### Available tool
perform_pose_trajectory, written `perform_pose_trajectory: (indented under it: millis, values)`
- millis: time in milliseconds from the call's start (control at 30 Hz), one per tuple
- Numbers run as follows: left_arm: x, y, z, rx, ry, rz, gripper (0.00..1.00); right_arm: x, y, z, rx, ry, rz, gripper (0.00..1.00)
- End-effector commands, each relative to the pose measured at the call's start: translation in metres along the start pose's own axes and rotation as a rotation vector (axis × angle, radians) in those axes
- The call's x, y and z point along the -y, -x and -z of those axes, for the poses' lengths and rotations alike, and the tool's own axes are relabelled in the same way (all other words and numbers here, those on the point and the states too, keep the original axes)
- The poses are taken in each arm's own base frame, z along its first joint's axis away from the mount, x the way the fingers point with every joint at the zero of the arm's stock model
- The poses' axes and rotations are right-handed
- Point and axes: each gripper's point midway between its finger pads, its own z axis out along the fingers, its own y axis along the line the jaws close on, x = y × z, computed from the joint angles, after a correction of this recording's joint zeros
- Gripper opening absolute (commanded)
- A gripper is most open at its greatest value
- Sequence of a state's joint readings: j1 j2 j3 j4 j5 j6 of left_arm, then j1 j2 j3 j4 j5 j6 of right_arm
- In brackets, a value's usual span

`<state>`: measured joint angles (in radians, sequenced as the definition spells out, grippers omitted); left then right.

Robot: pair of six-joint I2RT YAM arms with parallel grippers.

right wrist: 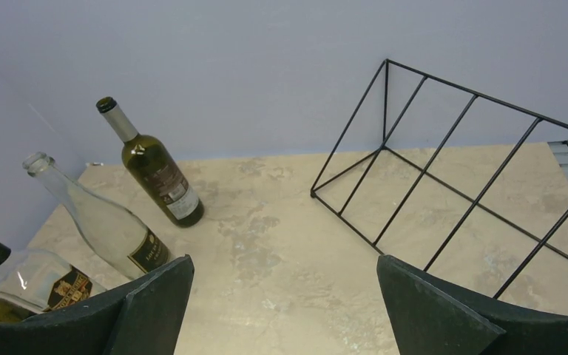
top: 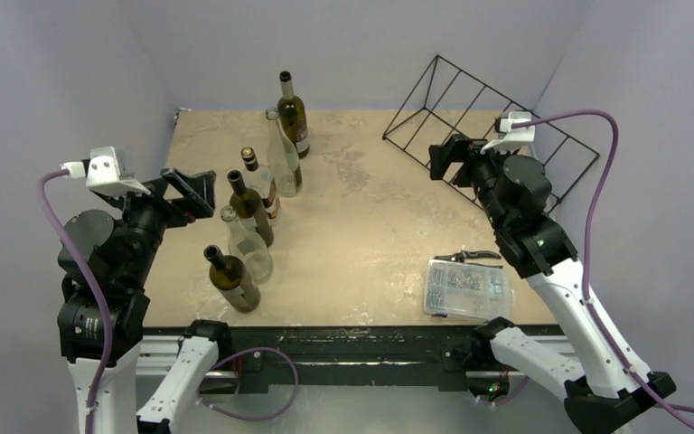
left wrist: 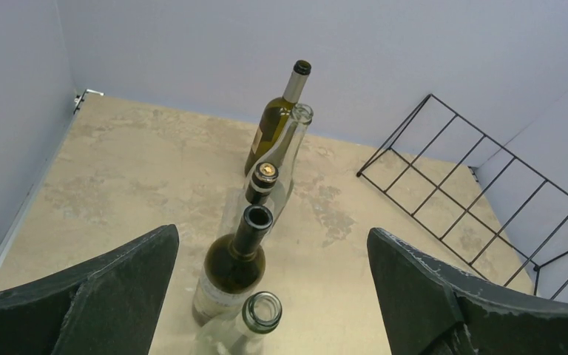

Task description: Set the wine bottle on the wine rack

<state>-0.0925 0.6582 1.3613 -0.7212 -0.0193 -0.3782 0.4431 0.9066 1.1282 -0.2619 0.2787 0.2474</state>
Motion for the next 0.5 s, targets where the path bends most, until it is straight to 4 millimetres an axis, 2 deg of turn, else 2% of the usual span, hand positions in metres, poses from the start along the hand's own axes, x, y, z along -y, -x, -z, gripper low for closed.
perform_pose_trajectory:
  millis: [0,167,333,467]
  values:
    - [-0.008,-0.024,0.005,-0.081,0.025,0.0,1.0,-0.009,0.015,-0.005,0.026,0.022,-0.028,0.99]
    - [-0.021,-0.052,0.016,-0.177,0.079,0.0,1.0,-0.013,0.003,-0.015,-0.029,0.03,-0.02,0.99]
    - [-0.035,-0.063,0.037,-0.206,0.136,-0.021,1.0,-0.023,-0.017,-0.027,-0.119,0.066,-0.011,0.99]
    - [-0.039,-0.083,0.051,-0.266,0.149,0.001,1.0,-0.023,-0.026,-0.037,-0.141,0.032,-0.08,0.99]
